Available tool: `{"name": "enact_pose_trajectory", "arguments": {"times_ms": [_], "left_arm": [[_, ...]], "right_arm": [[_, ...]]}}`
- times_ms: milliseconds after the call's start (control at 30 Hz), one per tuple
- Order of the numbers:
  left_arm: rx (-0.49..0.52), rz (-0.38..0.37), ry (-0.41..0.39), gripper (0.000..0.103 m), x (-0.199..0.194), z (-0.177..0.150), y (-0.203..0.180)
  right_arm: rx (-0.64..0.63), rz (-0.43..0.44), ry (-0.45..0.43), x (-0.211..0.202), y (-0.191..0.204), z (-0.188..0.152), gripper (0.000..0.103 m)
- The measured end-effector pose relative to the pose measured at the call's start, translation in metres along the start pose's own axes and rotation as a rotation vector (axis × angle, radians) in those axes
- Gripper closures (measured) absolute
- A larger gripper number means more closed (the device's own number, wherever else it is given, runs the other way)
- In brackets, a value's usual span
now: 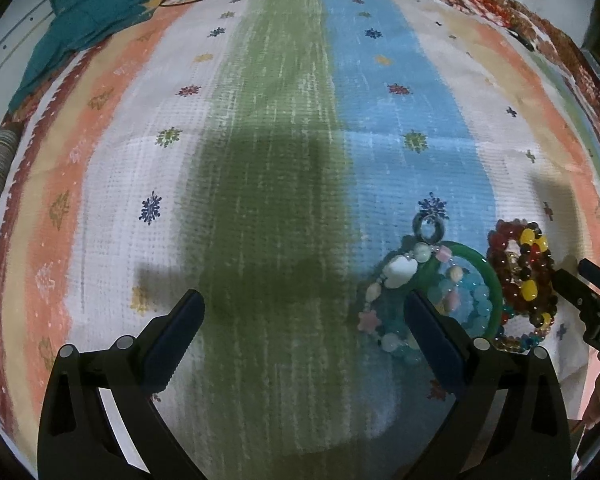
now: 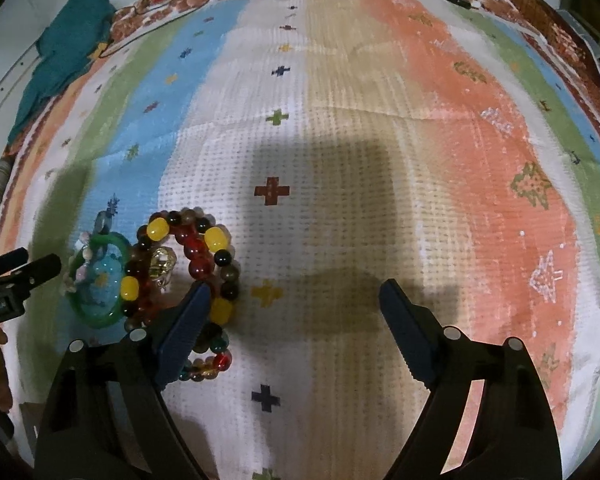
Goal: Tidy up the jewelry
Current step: 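Grasp the white-pink bead bracelet with left tool while right grasps yellow-black bracelet, then lift both held bracelets and carry them over the silver tin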
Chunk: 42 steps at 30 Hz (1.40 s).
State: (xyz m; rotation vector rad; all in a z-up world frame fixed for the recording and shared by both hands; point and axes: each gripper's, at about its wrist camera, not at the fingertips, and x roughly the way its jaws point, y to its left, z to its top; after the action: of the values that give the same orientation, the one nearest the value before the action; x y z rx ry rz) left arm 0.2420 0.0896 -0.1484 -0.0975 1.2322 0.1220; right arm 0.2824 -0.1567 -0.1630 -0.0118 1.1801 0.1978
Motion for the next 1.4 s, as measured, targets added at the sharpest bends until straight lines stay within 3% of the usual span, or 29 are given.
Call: {"name": "enact_pose_trajectory", "arguments": {"times_ms": [267, 467, 533, 600, 667, 700, 733, 833, 867, 1100, 1400], "left_arm": [[0.044, 0.039, 0.013, 0.007, 0.014, 0.002, -0.003], [0.096, 0.075, 0.000, 0.008, 0.021, -0.003, -0.009], [0.088, 0.061, 0.001, 0.011, 0.022, -0.003, -0.006], [0.086, 0.050, 0.000, 0.018, 0.021, -0.003, -0.003], [0.091, 0.047, -0.011, 0.042, 0.018, -0.002, 0.000], [0.090, 0.052, -0.016, 0.048, 0.016, 0.000, 0.001], [0.088, 0.058, -0.017, 0.062, 0.016, 0.001, 0.001], [0.092, 0.057, -0.017, 0.089, 0.016, 0.000, 0.003], [0.096, 0.056, -0.016, 0.092, 0.016, 0.000, 0.003], [0.091, 0.050, -0.021, 0.092, 0.008, -0.004, 0.001], [0.059, 0.013, -0.087, 0.093, -0.020, -0.002, -0.001]], "right_arm": [[-0.021, -0.015, -0.009, 0.005, 0.005, 0.003, 0.019], [-0.088, -0.055, -0.017, 0.010, 0.015, 0.003, 0.033], [-0.097, -0.052, -0.022, 0.010, 0.017, 0.004, 0.044], [-0.102, -0.049, -0.030, 0.009, 0.016, 0.003, 0.056], [-0.098, -0.033, -0.033, 0.007, 0.014, 0.003, 0.073], [-0.094, -0.026, -0.032, 0.007, 0.014, 0.003, 0.085], [-0.087, -0.013, -0.030, 0.007, 0.012, 0.003, 0.091], [-0.081, -0.003, -0.039, 0.006, 0.011, 0.001, 0.091], [-0.087, -0.006, -0.041, 0.006, 0.012, 0.001, 0.091], [-0.076, -0.008, -0.045, -0.001, 0.013, -0.003, 0.091], [-0.127, -0.033, -0.080, -0.022, 0.024, -0.007, 0.091]]}}
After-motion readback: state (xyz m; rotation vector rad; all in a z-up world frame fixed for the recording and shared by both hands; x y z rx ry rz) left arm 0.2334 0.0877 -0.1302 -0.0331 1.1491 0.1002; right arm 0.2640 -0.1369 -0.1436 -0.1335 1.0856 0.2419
